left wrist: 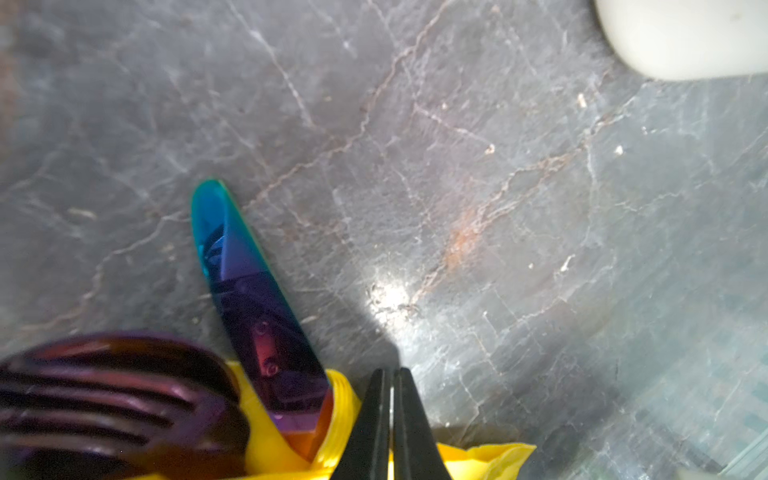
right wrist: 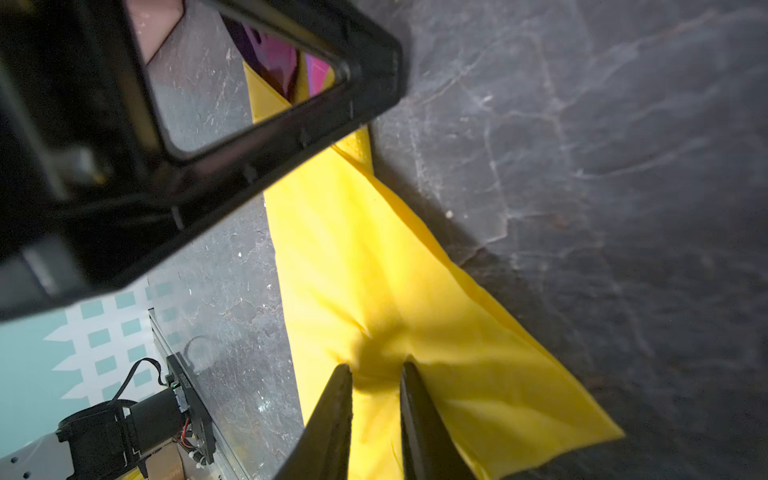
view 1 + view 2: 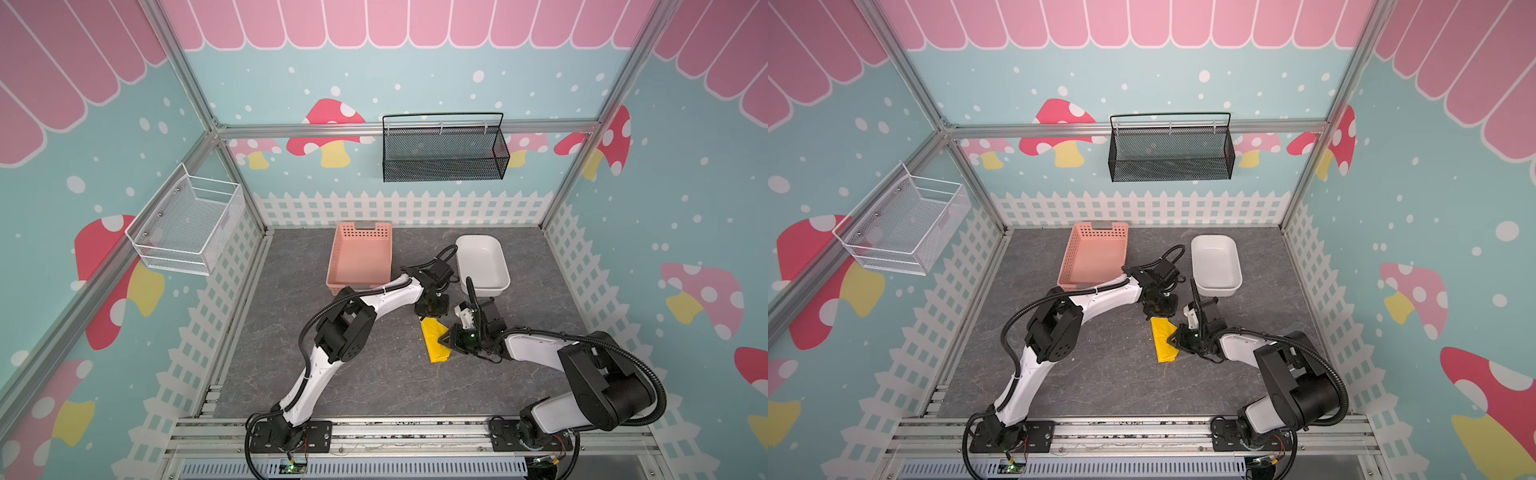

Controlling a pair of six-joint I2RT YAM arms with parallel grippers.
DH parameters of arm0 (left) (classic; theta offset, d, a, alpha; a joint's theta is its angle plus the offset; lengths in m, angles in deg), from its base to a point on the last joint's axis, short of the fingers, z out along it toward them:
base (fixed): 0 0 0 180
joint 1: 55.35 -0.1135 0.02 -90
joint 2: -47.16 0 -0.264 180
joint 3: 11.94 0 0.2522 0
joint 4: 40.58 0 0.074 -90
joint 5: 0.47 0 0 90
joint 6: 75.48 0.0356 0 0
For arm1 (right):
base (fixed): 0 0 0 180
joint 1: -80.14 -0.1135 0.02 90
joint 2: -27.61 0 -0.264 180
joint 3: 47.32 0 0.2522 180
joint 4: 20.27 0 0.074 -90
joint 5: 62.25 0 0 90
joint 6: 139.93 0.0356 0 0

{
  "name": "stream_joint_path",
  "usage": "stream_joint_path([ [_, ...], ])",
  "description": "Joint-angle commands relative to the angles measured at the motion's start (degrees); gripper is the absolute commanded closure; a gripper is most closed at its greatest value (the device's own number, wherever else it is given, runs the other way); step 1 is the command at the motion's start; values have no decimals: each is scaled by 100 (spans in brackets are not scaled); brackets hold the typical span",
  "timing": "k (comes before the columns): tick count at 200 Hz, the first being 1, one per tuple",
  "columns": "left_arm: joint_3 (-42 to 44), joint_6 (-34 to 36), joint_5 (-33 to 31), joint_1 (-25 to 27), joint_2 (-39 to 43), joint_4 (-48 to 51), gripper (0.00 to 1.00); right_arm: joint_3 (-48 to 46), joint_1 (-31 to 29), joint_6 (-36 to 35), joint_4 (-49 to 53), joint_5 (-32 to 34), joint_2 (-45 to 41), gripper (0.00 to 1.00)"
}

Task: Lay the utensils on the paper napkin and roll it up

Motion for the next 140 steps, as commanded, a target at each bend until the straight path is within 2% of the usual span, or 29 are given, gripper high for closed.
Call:
stream_joint_path([
  [1,370,111,-367,11,87,314,91,-505,-46,265,1073,704,278,76],
  [140,1141,86,-639,-144,584,157,91,-751,-60,412,1006,859,342,75],
])
